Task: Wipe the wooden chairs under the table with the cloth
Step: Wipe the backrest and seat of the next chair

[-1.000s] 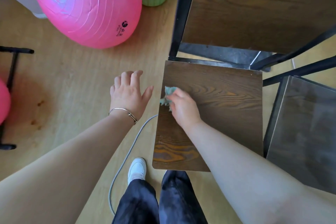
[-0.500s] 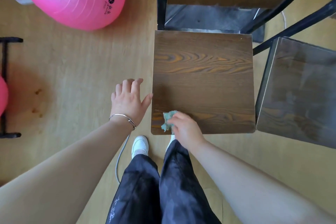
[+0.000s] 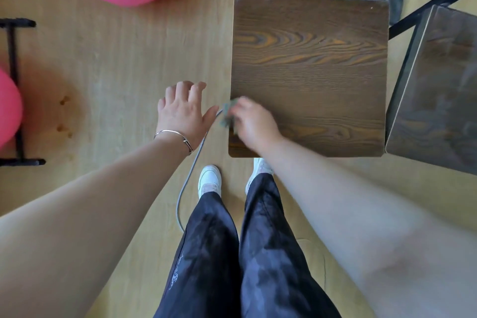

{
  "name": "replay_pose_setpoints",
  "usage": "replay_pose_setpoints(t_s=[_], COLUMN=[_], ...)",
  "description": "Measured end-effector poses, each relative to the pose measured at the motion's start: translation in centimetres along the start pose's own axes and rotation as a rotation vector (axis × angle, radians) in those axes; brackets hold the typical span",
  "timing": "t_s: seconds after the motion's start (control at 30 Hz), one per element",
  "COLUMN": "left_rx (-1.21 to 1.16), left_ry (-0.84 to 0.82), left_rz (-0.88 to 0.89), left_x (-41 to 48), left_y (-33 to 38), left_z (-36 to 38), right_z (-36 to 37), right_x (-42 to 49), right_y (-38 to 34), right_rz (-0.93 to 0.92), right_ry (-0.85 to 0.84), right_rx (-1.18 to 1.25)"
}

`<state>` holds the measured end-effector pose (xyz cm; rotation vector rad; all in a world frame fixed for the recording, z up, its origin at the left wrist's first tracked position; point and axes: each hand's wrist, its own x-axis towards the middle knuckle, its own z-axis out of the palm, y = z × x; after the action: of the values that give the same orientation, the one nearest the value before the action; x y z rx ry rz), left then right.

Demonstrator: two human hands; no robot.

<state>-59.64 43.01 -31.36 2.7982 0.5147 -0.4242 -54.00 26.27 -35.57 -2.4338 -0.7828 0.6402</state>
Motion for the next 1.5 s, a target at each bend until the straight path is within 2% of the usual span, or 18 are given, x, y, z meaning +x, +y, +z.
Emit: replay_pose_setpoints(t_s=[0.2, 0.27, 0.5, 0.6, 0.73, 0.87, 1.07, 1.23, 1.5], left_rx=[0.036, 0.051, 0.024, -0.004, 0.003, 0.019, 0.008, -0.031, -0.033], left_ry=[-0.051, -0.070, -0.069, -0.040, -0.023, 0.010, 0.062, 0.123, 0.206], left_rz=[0.028, 0.033, 0.076, 0.097, 0.125, 0.161, 0.194, 0.224, 0.235], left_x=[-3.0, -3.8, -5.2, -4.8, -3.6, -2.2, -0.7, 0.0, 2.5], left_y=[-0.5, -0.4, 2.3, 4.1, 6.0, 7.9, 12.0, 15.3, 19.7], left_z=[0.7, 0.5, -2.7, -4.2, -5.6, -7.1, -11.7, -16.3, -22.1], right_z=[3.6, 2.8, -6.2, -9.2, -11.8, -14.2, -18.7, -23.4, -32.1], right_x=[-9.0, -10.8, -11.6, -10.4, -8.8, -7.7, -7.4, -7.4, -6.7], right_y=[-1.2, -0.5, 0.6, 0.9, 1.0, 0.6, -1.2, -2.3, -2.8], right_rz=[0.002, 0.055, 0.363, 0.479, 0.649, 0.606, 0.653, 0.619, 0.579], right_ry=[-0.315, -0.354, 0.062, 0.152, 0.293, 0.405, 0.391, 0.452, 0.530], right_rx=[0.108, 0.160, 0.412, 0.478, 0.735, 0.707, 0.780, 0.862, 0.685])
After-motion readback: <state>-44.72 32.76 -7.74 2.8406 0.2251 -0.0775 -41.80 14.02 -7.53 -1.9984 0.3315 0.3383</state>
